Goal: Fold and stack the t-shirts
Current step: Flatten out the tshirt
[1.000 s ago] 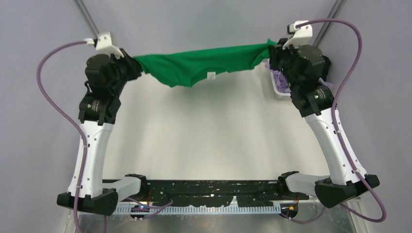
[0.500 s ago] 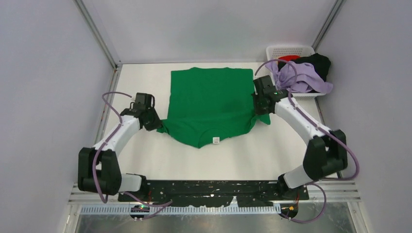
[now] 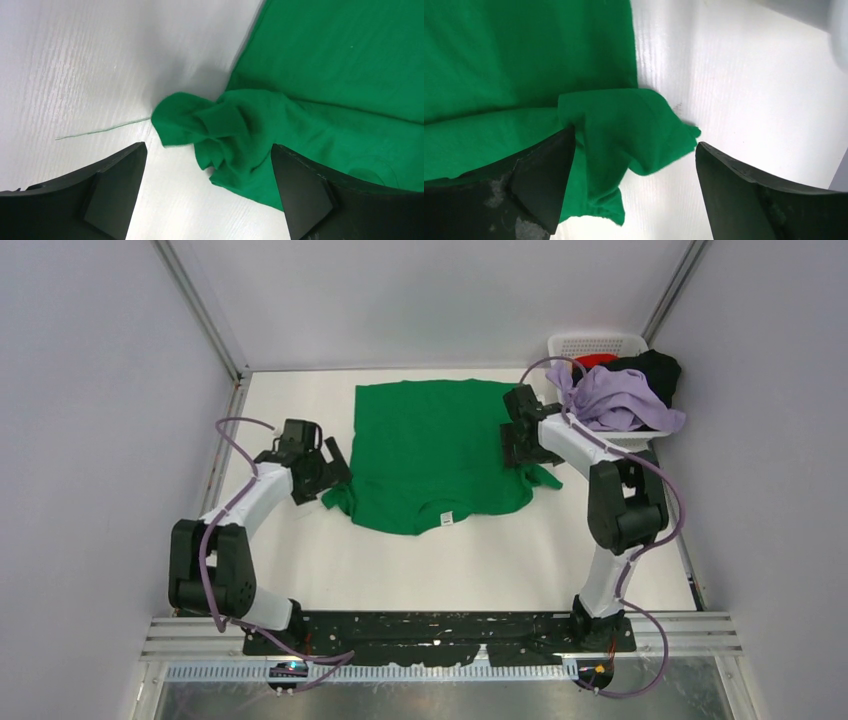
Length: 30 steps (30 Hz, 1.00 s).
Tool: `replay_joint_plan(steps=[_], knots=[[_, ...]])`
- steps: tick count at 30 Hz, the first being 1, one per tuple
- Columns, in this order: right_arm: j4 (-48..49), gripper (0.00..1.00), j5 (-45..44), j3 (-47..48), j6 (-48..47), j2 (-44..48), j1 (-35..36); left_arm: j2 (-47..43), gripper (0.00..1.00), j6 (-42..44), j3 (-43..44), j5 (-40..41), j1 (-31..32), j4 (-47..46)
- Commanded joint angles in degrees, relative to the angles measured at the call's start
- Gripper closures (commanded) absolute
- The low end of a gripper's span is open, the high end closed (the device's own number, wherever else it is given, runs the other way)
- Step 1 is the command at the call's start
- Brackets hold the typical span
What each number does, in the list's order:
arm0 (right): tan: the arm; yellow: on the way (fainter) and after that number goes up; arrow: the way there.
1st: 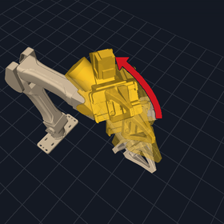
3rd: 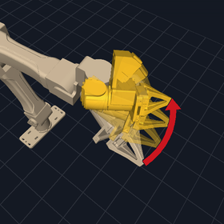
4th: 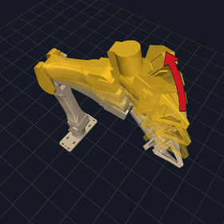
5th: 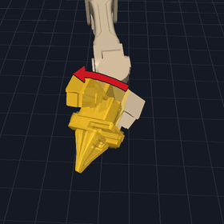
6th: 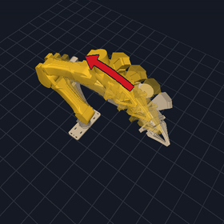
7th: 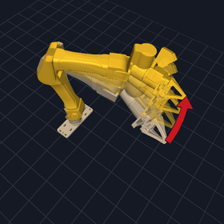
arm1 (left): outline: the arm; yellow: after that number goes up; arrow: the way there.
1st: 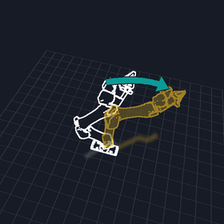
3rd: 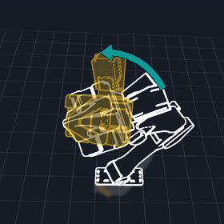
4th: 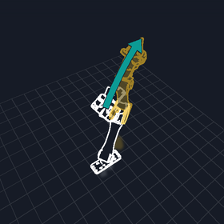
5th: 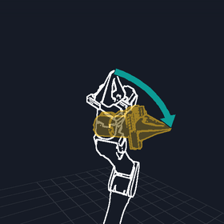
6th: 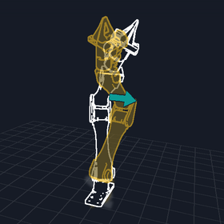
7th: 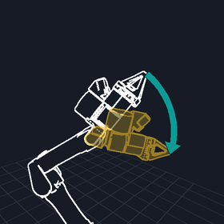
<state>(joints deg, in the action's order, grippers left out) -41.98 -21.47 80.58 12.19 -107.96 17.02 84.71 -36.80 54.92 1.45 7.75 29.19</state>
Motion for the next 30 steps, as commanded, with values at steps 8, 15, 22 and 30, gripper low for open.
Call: replay_joint_plan(steps=[8,15,22,30], knots=[[17.24,0.05,13.85,-20.87,4.27,32.7,3.89,-4.95,0.0,6.45,13.31,-9.03,4.18,-3.93],[37.68,0.05,31.24,-26.41,10.09,25.35,19.5,13.92,0.0,4.52,25.04,-24.05,4.99,-9.73],[44.07,0.05,30.3,-16.18,13.18,7.67,31.31,31.37,0.0,1.38,40.93,-26.31,4.93,-5.45],[43.62,0.04,28.04,-23.49,17.09,4.87,32.35,39.06,0.0,1.07,46.92,-22.66,4.2,0.45]])
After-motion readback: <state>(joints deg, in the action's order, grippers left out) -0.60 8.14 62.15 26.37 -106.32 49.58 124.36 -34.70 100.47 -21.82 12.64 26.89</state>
